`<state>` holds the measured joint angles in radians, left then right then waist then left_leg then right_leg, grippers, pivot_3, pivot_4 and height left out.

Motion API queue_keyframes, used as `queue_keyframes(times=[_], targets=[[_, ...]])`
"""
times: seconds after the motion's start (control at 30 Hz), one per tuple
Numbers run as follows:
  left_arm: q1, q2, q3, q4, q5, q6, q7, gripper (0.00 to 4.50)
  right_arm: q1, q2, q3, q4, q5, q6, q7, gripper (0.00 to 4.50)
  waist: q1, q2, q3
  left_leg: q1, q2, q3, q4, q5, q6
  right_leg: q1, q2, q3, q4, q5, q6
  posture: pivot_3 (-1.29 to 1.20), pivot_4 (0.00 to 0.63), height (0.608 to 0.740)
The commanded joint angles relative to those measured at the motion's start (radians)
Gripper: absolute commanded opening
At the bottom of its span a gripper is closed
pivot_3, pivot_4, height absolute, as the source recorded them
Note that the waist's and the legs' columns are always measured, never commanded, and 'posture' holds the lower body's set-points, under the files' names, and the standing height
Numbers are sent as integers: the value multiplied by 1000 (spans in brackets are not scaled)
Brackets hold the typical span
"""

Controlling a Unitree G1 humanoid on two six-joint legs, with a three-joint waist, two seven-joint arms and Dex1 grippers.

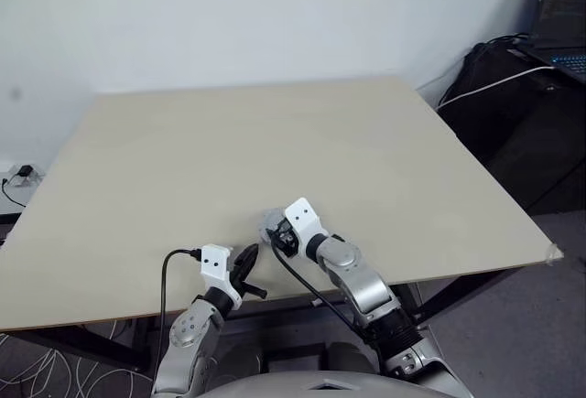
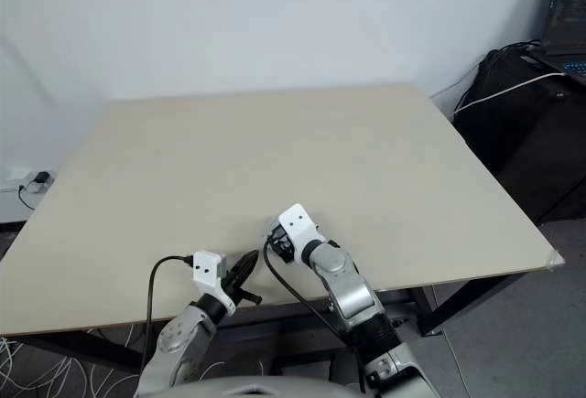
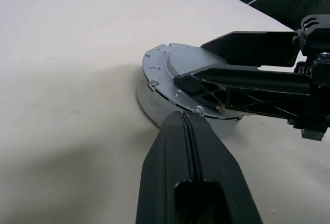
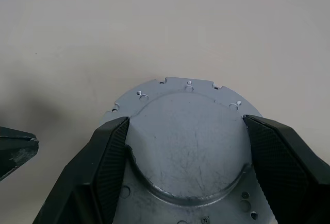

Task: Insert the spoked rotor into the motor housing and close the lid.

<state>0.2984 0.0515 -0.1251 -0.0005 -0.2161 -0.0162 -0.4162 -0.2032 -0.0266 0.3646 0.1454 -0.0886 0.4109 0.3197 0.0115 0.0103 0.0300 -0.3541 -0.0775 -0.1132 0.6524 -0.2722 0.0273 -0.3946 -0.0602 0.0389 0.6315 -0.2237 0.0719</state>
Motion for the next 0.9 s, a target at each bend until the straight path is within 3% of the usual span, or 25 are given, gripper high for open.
queue_keyframes(times=[0.03, 0.6, 0.9], targets=[[-7, 2, 3, -28, -9, -17, -5, 0, -6, -2, -2, -18, -1, 23, 2, 3249, 0, 0, 0, 0, 0, 0, 0, 0, 0, 0, 0, 0, 0, 0, 0, 0, 0, 740], [-3, 2, 4, -39, -8, -12, 3, 0, -56, -50, 14, 0, -11, 160, 59, 3249, 1, 6, -6, 1, 0, 0, 0, 0, 0, 1, 0, 0, 0, 0, 0, 0, 0, 740], [0, -1, 5, -38, -8, -15, 6, 0, -59, -54, -6, 8, -22, 183, 6, 3249, 3, 6, -7, 1, 0, 0, 0, 0, -1, 2, -1, 0, 0, 0, 0, 0, 0, 740]])
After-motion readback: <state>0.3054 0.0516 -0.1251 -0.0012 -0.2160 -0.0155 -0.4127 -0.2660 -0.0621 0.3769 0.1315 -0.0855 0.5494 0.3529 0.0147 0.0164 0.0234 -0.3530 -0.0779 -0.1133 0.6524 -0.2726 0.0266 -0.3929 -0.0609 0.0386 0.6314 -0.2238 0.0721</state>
